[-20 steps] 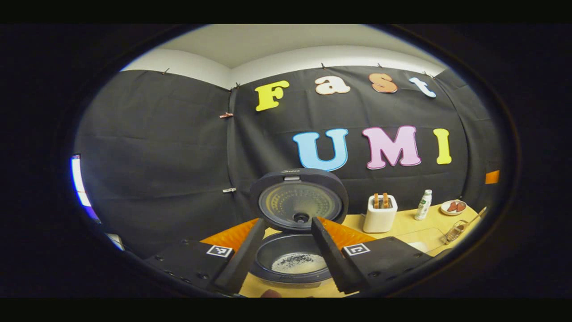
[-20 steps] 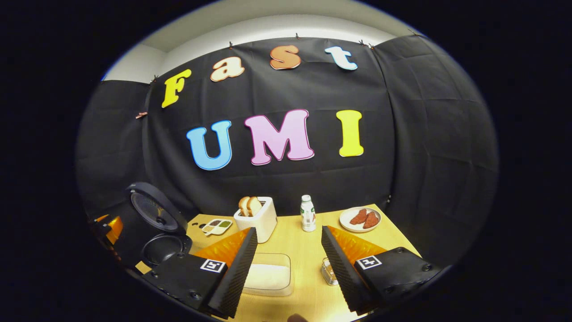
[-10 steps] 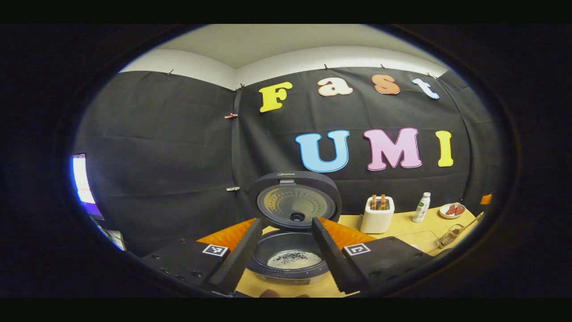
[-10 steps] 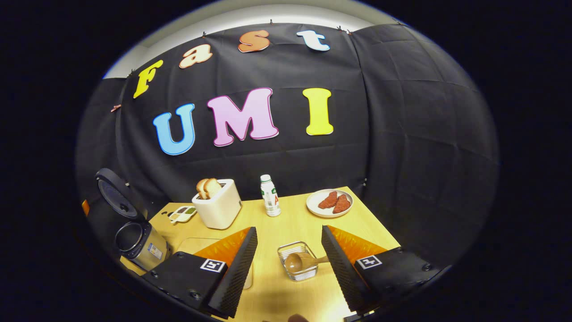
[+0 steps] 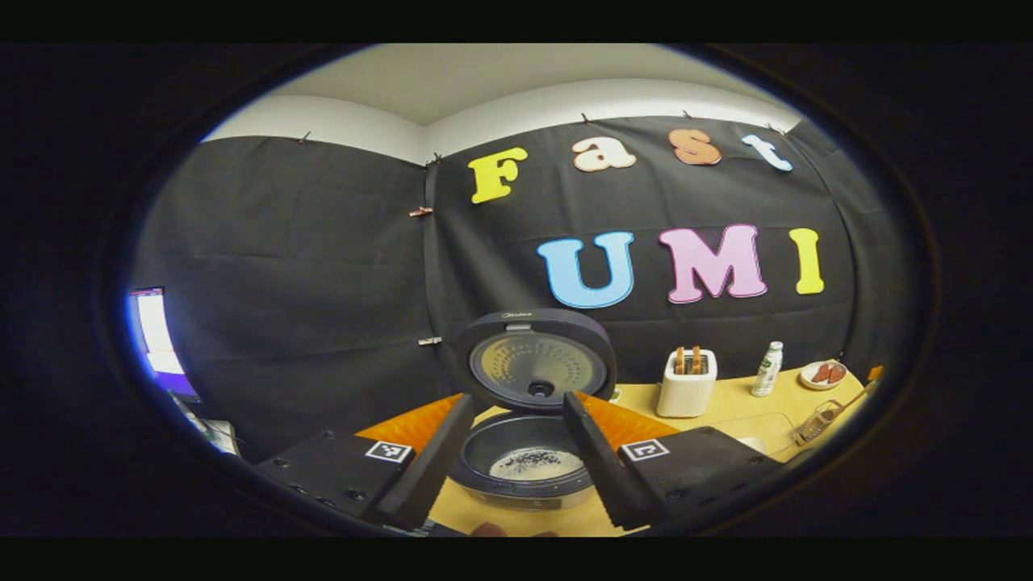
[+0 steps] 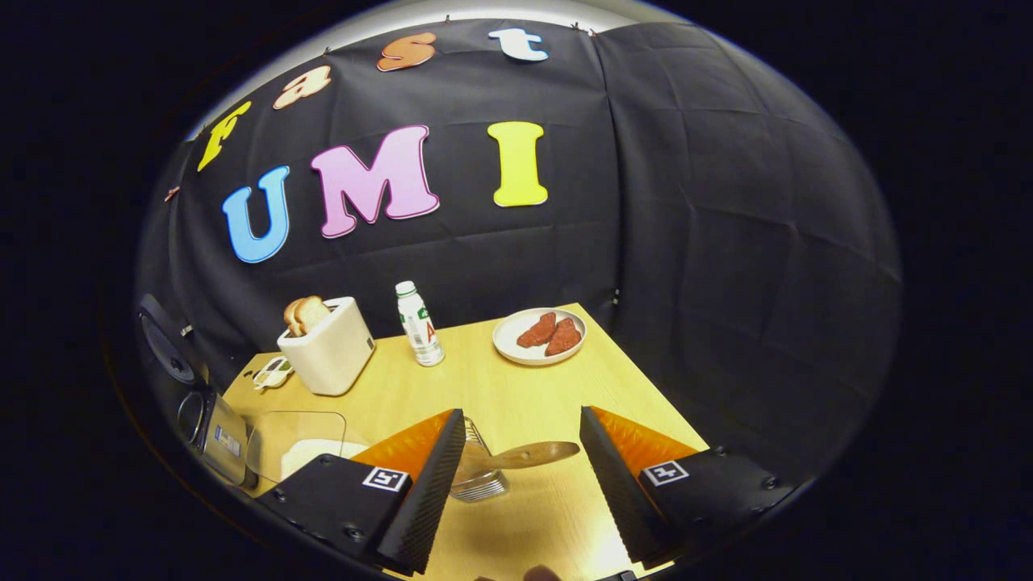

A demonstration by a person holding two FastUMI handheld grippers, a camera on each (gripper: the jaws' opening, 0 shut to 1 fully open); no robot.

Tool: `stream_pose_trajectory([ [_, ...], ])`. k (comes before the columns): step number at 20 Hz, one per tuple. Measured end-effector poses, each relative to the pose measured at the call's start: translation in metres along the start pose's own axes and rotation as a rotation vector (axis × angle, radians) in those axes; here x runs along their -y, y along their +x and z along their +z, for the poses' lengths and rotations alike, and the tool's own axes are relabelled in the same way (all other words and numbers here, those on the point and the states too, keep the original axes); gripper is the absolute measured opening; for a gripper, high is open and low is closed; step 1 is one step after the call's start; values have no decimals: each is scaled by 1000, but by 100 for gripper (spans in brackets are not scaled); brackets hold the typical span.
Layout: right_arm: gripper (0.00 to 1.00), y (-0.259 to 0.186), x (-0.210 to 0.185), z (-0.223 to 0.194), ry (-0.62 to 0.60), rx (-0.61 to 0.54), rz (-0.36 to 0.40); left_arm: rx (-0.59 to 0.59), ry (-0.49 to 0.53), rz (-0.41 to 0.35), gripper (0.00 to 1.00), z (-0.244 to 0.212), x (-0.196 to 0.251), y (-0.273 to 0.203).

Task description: Close the left gripper, press the button to open the rice cooker; take a wooden spoon from the chopstick holder with the right hand, scoop a spoonful of rice and pour it into the rice cooker, then put the wooden spoon back into the chopstick holder.

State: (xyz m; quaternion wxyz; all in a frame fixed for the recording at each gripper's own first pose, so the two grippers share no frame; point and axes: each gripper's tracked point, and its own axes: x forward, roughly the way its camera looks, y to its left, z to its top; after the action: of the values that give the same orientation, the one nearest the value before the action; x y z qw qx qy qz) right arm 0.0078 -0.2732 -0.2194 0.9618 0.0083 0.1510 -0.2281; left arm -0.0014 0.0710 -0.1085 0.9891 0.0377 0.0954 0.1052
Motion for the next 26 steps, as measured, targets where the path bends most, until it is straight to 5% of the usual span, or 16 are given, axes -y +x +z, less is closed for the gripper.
stream_pose_trajectory([
  [16, 87, 57, -17, -53, 101, -109, 76, -23, 63, 2, 83, 7, 18, 2],
  [18, 80, 60, -21, -57, 79, -129, 85, -19, 61, 8, 83, 8, 16, 2],
  [26, 25, 56, -54, -49, 54, -130, 161, -25, 59, 4, 83, 5, 17, 4],
])
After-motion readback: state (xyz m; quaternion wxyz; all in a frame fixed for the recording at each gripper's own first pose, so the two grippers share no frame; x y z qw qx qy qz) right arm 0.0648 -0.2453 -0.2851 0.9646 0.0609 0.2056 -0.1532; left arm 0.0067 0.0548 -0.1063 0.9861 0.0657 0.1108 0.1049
